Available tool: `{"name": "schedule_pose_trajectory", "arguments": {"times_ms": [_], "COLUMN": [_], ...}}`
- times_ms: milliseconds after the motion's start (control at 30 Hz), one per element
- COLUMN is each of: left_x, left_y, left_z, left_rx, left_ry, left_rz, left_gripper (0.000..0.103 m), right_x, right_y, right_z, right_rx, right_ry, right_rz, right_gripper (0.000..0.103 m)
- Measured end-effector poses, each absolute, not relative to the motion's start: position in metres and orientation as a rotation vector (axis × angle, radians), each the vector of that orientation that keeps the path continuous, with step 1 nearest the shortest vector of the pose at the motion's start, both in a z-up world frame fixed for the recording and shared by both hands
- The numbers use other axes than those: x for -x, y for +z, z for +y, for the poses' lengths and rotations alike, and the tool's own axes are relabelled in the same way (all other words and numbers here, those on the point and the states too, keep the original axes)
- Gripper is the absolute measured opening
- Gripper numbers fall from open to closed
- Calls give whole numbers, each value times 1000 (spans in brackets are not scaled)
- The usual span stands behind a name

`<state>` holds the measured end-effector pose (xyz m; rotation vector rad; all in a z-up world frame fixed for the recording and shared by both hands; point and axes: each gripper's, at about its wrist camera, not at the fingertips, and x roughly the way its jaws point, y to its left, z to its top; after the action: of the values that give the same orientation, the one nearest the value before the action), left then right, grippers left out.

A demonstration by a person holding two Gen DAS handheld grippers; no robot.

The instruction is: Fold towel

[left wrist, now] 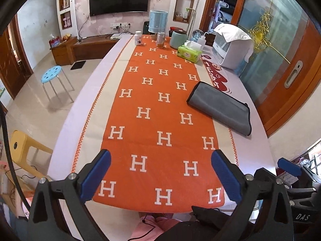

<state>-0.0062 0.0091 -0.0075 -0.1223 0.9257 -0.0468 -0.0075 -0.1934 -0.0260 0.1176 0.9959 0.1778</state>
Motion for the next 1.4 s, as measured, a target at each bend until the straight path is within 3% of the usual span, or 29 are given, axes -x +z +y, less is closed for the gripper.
{"name": "schedule_pose_trajectory", "arguments": {"times_ms": [1400], "left_x": [27], "left_y": [6], "left_z": [-5], "left_rx": [18], "left_ry": [35], "left_rz": [833], "left_gripper": [102], "right_x": [33], "right_y": [-26], "right_z": [-188], "right_rx": [-108], "right_ry": [174], "right_rz": [957], "right_gripper": [103]}}
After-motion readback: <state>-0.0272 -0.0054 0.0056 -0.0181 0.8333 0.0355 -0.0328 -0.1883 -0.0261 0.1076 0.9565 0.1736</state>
